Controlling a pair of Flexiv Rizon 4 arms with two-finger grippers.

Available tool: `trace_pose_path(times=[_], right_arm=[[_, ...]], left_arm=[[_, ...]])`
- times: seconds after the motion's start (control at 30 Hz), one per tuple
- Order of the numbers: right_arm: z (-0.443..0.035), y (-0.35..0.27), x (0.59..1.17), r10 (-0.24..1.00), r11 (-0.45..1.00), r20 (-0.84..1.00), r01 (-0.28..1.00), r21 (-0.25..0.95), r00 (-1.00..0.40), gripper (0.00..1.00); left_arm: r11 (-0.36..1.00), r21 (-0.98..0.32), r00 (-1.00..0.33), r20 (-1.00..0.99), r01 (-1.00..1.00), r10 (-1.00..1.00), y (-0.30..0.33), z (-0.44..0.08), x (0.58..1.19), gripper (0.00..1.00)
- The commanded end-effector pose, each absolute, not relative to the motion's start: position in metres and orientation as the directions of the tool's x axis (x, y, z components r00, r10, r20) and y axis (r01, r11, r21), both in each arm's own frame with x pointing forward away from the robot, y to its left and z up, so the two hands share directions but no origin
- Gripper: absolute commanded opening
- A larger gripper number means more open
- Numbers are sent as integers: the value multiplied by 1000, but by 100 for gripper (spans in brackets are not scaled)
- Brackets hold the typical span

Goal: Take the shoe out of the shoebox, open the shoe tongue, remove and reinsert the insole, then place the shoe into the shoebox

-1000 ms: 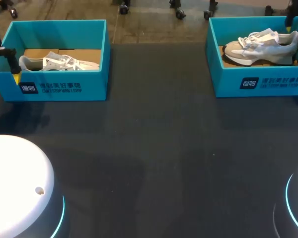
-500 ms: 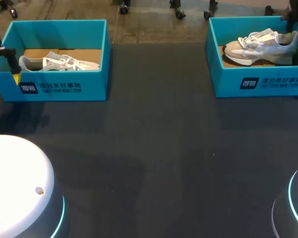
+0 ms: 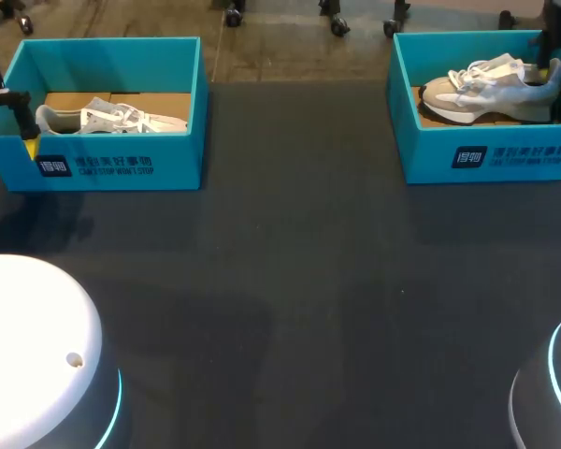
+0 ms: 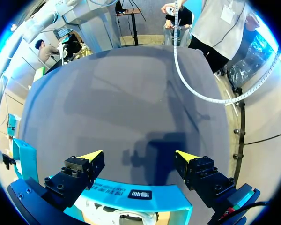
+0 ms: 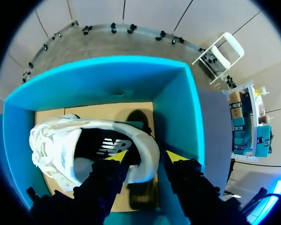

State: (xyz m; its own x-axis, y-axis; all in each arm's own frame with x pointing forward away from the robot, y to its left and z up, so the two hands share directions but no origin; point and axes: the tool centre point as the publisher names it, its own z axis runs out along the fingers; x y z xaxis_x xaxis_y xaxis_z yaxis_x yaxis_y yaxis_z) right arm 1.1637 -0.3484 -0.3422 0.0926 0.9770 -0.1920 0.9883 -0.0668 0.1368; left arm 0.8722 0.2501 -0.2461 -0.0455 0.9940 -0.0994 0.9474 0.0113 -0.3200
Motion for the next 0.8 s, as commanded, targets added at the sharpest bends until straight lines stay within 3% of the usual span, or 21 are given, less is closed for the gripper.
trace_pose_path(times=[0.03,0.37,0.5,0.57,0.63,0.8], right_arm=[[-358,-351,1172,977,-76,-192,993,89,92,48],[-376,-356,1170,975,-101,-190,993,66,112,48],[-378,-356,1170,975,-91,-197,994,59,101,42],[-377,-356,1169,975,-93,-198,994,59,103,25],[-375,-356,1167,974,-94,-201,994,59,104,0],[-366,-358,1161,972,-94,-208,993,67,106,0]], left_arm=[[12,-316,-45,-97,949,994,250,-246,871,100],[12,-316,-45,-97,949,994,250,-246,871,100],[12,-316,-45,-97,949,994,250,-246,871,100],[12,-316,-45,-97,949,994,250,-246,871,100],[12,-316,-45,-97,949,994,250,-246,871,100],[12,-316,-45,-97,949,994,250,-246,871,100]])
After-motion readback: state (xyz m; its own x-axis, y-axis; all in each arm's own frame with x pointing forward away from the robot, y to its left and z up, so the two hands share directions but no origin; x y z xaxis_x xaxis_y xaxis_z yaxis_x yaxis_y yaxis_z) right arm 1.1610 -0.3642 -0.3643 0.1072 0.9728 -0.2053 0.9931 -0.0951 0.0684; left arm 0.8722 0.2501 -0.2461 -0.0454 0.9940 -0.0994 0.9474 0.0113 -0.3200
